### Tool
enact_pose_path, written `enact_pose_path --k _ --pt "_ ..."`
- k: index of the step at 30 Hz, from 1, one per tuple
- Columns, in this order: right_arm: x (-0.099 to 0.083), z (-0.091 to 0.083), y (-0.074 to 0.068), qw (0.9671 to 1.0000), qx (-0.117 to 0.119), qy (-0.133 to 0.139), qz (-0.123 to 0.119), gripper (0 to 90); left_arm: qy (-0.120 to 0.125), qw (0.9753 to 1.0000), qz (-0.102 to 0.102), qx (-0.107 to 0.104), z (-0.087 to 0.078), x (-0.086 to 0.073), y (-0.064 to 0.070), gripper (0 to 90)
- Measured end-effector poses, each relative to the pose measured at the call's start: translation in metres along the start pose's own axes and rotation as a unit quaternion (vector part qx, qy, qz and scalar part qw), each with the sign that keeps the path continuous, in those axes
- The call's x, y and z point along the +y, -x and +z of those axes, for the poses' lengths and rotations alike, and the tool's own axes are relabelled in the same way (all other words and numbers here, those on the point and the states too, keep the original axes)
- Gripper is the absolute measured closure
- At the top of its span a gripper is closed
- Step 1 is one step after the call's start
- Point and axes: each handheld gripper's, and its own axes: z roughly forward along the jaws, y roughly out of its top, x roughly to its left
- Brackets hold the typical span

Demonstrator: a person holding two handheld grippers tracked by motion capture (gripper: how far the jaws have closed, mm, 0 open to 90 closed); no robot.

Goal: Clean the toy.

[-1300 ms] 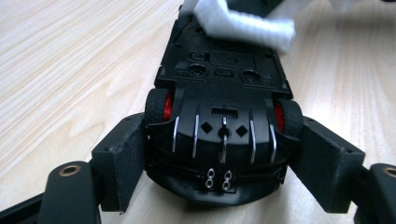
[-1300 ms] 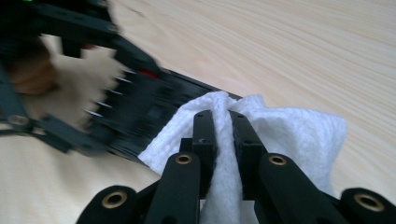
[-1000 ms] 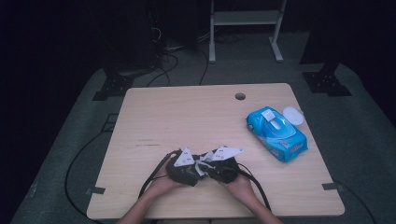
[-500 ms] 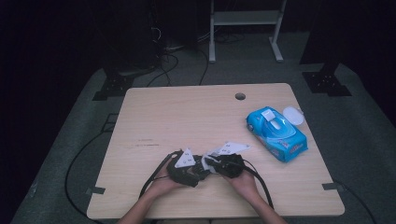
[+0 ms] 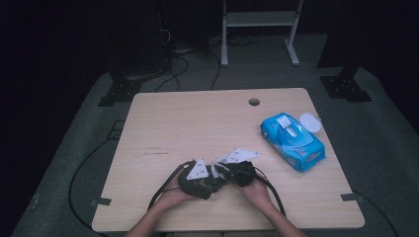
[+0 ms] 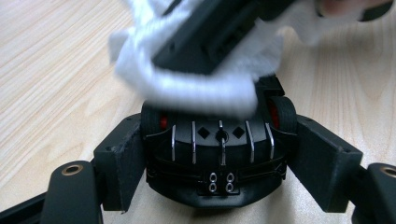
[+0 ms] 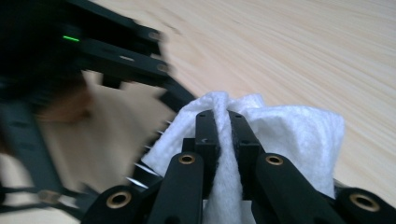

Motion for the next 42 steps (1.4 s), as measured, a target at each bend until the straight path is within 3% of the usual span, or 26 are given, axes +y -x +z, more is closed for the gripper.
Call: enact_pose_path --k 4,9,12,15,20,22,27,31,36,42 --pt "0.006 0.005 -0.009 0.9998 0.020 -0.001 -0.008 83.5 -0.002 1.0000 0.000 0.000 0.000 0.000 0.001 24.4" --pt "0.000 -0.001 0.005 1.0000 -0.008 -0.003 0.004 83.5 0.001 1.0000 -0.002 0.000 -0.001 -0.001 0.001 24.4" --pt "-0.003 -0.004 0.007 0.9999 -0.003 -0.003 0.014 83.5 0.000 1.0000 -0.002 -0.004 -0.001 -0.001 -0.001 24.4" --pt "-0.003 -0.003 -0.001 0.9997 0.020 -0.004 0.015 83.5 -0.002 1.0000 -0.005 -0.001 0.000 -0.002 -0.002 24.4" --pt "-0.003 0.001 -0.013 0.9985 0.054 -0.001 -0.010 83.5 -0.002 0.9999 -0.011 0.001 -0.001 -0.002 -0.002 24.4" --pt "-0.003 0.001 -0.010 0.9985 0.053 -0.004 -0.009 83.6 -0.003 1.0000 -0.008 0.002 -0.001 -0.002 -0.002 24.4" --pt "-0.006 -0.005 0.002 0.9997 0.023 -0.007 -0.002 83.7 0.000 1.0000 -0.009 0.005 -0.002 -0.002 -0.003 24.4" --pt "-0.008 -0.007 0.001 0.9996 0.028 -0.006 0.008 83.7 -0.004 0.9999 -0.007 0.006 -0.002 -0.002 -0.004 24.4" --pt "-0.006 -0.004 -0.009 0.9990 0.044 -0.005 -0.001 83.7 -0.002 0.9999 -0.011 0.009 -0.002 -0.003 -0.004 24.4" --pt "-0.009 -0.009 0.002 0.9998 0.015 -0.011 0.008 83.7 -0.001 0.9999 -0.013 0.011 -0.004 -0.003 -0.005 24.4"
